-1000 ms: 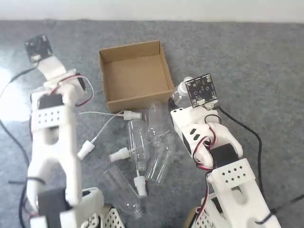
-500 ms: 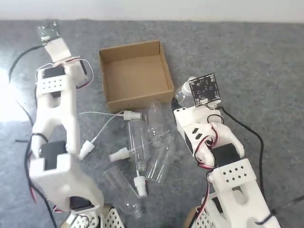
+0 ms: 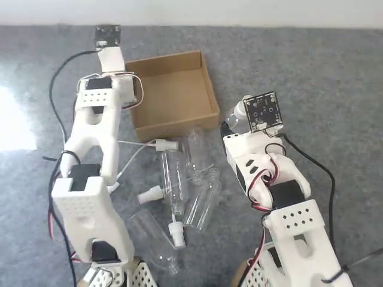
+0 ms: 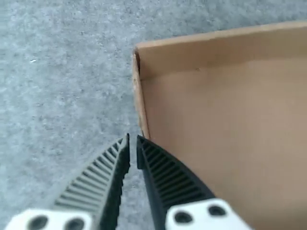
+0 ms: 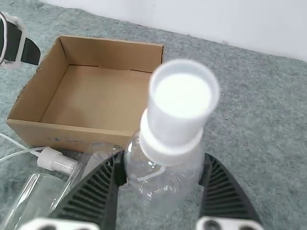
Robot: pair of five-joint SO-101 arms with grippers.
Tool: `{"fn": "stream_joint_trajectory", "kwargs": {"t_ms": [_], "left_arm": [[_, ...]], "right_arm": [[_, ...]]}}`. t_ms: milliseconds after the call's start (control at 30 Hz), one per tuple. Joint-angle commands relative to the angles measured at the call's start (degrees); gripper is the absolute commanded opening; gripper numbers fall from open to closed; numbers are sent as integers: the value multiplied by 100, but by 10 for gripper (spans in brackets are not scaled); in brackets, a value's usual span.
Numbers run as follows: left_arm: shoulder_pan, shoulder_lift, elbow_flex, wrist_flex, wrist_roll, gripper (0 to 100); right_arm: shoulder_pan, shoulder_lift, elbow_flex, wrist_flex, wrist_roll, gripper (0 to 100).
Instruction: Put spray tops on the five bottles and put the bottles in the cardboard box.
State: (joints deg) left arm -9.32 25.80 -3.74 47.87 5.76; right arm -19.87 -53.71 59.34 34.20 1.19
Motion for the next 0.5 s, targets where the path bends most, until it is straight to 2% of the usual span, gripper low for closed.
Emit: {"fn": "stream_joint_trajectory", "kwargs": {"t_ms": [0, 233, 467], "left_arm": [[141, -88, -303, -26, -62, 19], [246, -141, -303, -26, -299, 19], [0, -88, -655, -26, 62, 19]], "right_arm": [[75, -66, -70, -110, -35, 117], [66, -66, -70, -92, -35, 115], [57, -66, -70, -92, -35, 115]]}}
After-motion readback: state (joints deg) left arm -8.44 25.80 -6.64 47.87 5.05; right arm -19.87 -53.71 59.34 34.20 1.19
